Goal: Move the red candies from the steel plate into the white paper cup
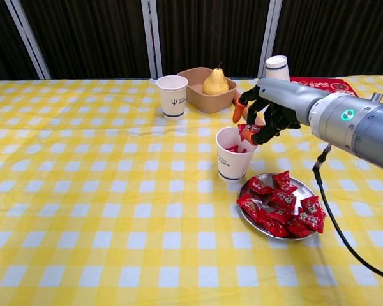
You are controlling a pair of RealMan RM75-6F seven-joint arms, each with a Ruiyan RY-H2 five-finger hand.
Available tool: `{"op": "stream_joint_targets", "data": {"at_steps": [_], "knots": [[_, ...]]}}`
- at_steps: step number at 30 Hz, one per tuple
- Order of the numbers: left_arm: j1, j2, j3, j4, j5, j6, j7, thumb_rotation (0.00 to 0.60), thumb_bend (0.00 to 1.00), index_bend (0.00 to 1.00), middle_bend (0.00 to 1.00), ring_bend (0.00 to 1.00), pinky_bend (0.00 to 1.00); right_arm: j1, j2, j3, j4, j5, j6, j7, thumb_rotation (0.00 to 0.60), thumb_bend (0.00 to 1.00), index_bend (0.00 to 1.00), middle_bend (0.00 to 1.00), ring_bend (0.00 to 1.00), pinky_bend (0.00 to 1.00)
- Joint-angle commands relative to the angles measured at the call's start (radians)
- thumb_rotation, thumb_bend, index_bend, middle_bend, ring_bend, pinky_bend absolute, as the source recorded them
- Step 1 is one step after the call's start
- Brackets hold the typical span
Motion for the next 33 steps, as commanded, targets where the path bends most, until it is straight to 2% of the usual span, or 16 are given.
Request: {"op": "stream_joint_targets", "data": {"at_steps": [1,16,25,29,33], "knots": [[0.0,0.0,0.0,0.0,0.0,0.0,0.0,0.6,0.0,0.0,0.0,0.0,0.0,-0.001,0.002,-0.002,-0.004,0.0,0.003,-0.001,0.6,0.5,0.37,0.51,0.73,0.91],[-0.001,-0.002,0.0,0.001,0.003,0.003,0.0,0.6,0.0,0.0,0.0,0.0,0.0,-0.001,-0.003,0.0,-0.057,-0.035,0.033,-0.001,0.6,0.5,0.25,0.46,0.73,0.91],[0.0,0.001,0.0,0.002,0.005,0.005,-0.006,0.6,0.0,0.0,0.0,0.0,0.0,-0.006,-0.006,-0.005,-0.081,-0.056,0.066,-0.016,0.6,0.5,0.25,0.46,0.73,0.91],[0.0,0.002,0.002,0.003,0.008,0.004,-0.01,0.6,0.0,0.0,0.0,0.0,0.0,-0.029,0.037,-0.025,-0.123,-0.084,0.089,-0.025,0.6,0.5,0.25,0.44,0.73,0.91],[-0.001,0.001,0.003,0.005,0.013,0.005,-0.011,0.6,0.0,0.0,0.0,0.0,0.0,-0.065,0.1,-0.074,-0.186,-0.141,0.121,-0.048,0.6,0.5,0.25,0.42,0.73,0.91]]}}
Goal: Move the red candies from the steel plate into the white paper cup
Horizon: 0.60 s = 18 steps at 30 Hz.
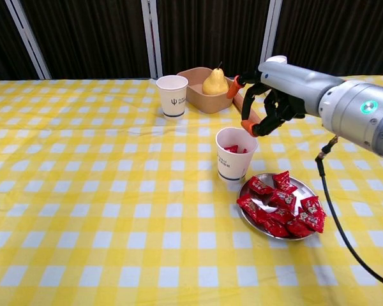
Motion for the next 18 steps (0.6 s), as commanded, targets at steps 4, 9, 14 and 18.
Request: {"op": "stream_joint_targets", "data": {"at_steps": [4,9,14,18], "knots": [[0.0,-0.003,0.001,0.002,0.011,0.006,0.002,0.6,0.0,0.0,0.0,0.0,0.0,-0.066,0.099,-0.1,-0.104,-0.078,0.04,-0.043,0.6,0.48,0.25,0.41,0.73,0.91],[0.005,-0.008,0.003,0.005,0.024,0.019,0.003,0.6,0.0,0.0,0.0,0.0,0.0,-0.112,0.15,-0.166,-0.162,-0.105,0.058,-0.059,0.6,0.45,0.25,0.43,0.73,0.91],[0.01,-0.01,0.006,0.011,0.046,0.036,0.0,0.6,0.0,0.0,0.0,0.0,0.0,-0.15,0.153,-0.216,-0.167,-0.139,0.089,-0.086,0.6,0.43,0.25,0.74,0.86,0.97],[0.014,-0.012,0.01,0.013,0.062,0.046,-0.002,0.6,0.0,0.0,0.0,0.0,0.0,-0.171,0.131,-0.245,-0.169,-0.154,0.107,-0.125,0.6,0.43,0.27,0.83,0.93,1.0]]}}
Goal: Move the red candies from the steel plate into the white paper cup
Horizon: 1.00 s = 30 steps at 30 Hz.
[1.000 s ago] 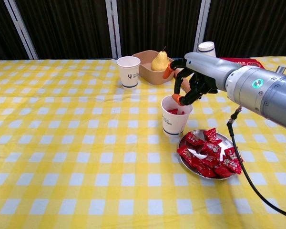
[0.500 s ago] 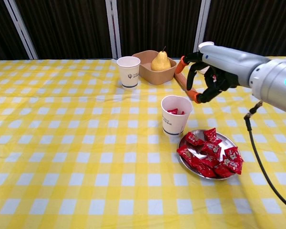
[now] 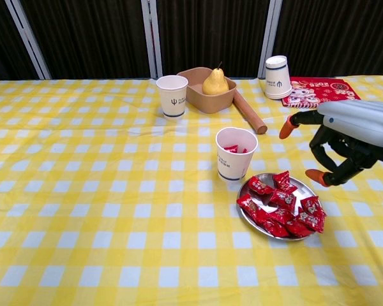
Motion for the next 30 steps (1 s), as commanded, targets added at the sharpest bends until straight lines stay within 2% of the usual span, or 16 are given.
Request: {"op": "stream_joint_targets", "data": {"at_steps": [1,14,30], "knots": [[0.002,-0.002,0.002,0.001,0.007,0.005,0.0,0.6,0.0,0.0,0.0,0.0,0.0,-0.016,-0.02,-0.022,-0.004,-0.01,0.014,-0.031,0.6,0.43,0.28,0.84,0.94,1.0],[0.007,-0.009,-0.002,0.009,0.01,0.016,0.001,0.6,0.0,0.0,0.0,0.0,0.0,-0.041,-0.113,-0.028,0.061,0.035,0.017,-0.123,0.6,0.37,0.3,0.87,0.97,1.0],[0.011,-0.012,-0.001,0.011,0.021,0.022,-0.009,0.6,0.0,0.0,0.0,0.0,0.0,-0.062,-0.176,-0.008,0.119,0.022,-0.014,-0.093,0.6,0.33,0.31,0.87,0.97,1.0]]}}
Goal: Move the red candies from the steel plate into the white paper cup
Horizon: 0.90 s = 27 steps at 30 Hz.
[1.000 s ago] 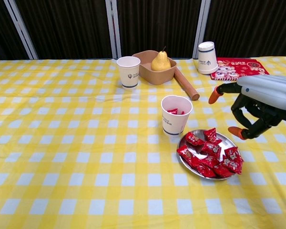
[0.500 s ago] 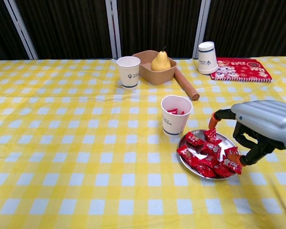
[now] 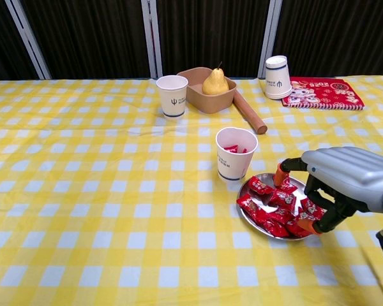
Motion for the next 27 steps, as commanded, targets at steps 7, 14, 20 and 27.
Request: {"op": "stream_joint_targets", "data": {"at_steps": [7,14,20,27], "knots": [[0.005,0.001,0.002,0.001,0.009,0.007,-0.012,0.6,0.0,0.0,0.0,0.0,0.0,0.001,-0.042,0.027,0.032,0.005,-0.029,0.025,0.6,0.33,0.34,0.87,0.97,1.0],[0.008,0.003,0.001,0.003,0.014,0.013,-0.022,0.6,0.0,0.0,0.0,0.0,0.0,0.007,-0.076,0.041,0.082,0.035,-0.058,0.026,0.6,0.33,0.36,0.87,0.97,1.0],[0.007,0.003,-0.001,0.004,0.01,0.01,-0.027,0.6,0.0,0.0,0.0,0.0,0.0,0.011,-0.095,0.058,0.132,0.066,-0.083,0.033,0.6,0.33,0.39,0.87,0.97,1.0],[0.008,0.001,-0.003,0.006,0.009,0.011,-0.027,0.6,0.0,0.0,0.0,0.0,0.0,0.013,-0.096,0.07,0.152,0.082,-0.104,0.048,0.6,0.34,0.48,0.87,0.97,1.0]]}}
